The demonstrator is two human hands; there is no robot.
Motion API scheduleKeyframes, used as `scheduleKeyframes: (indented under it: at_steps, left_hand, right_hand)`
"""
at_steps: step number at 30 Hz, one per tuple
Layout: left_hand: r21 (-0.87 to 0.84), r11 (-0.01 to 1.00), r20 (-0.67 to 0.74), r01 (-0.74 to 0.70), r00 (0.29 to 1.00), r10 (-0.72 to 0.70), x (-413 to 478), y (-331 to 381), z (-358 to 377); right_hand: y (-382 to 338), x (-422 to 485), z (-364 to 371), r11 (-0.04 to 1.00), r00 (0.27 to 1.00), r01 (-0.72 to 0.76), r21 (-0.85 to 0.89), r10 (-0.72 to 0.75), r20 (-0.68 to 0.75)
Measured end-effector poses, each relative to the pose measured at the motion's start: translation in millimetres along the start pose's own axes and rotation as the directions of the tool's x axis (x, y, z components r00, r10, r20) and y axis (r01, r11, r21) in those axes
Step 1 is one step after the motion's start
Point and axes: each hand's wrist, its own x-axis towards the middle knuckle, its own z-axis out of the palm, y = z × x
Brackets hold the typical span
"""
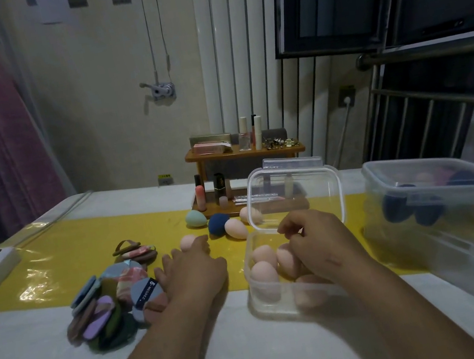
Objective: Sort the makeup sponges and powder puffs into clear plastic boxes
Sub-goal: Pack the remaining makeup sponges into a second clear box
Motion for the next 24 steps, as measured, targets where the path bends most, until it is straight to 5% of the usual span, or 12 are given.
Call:
scheduleKeyframes:
  at_steps: [5, 7, 12, 19, 24]
  left_hand:
    - [-0.011, 0.999, -0.074, -0.051, 0.996, 0.050, -4.2, 0.2, -4.3]
    - [-0.139, 0.985, -0.185, -0.099, 0.980, 0.072, -4.0, 0.8, -4.9]
    - [-0.671, 0.636, -0.344, -0.382, 0.920, 0.189, -25.5, 19.5, -13.8]
    - [-0.629, 0.575, -0.260, -0.523, 0.839, 0.479, -37.5, 27.9, -16.6]
    - [-0.619, 0.588, -0.204, -0.520, 0.830, 0.519, -36.7, 27.5, -12.1]
  right_hand:
    - [0.5, -0.3, -1.2, 0.999, 1.000, -0.001, 0.047, 0.002, -0.032]
    - [1.5, 0.2, -1.2, 0.996, 0.999, 0.001, 0.084, 0.003, -0.054]
    - [4.0, 1.2, -1.5, 0.984, 0.997, 0.025, 0.179, -0.011, -0.083]
    - [0.0, -2.2, -4.2, 0.889, 0.996, 0.079, 0.452, -0.091, 0.004]
    - [-0.8, -4.4, -6.7, 0.931, 0.995, 0.086, 0.354, -0.098, 0.018]
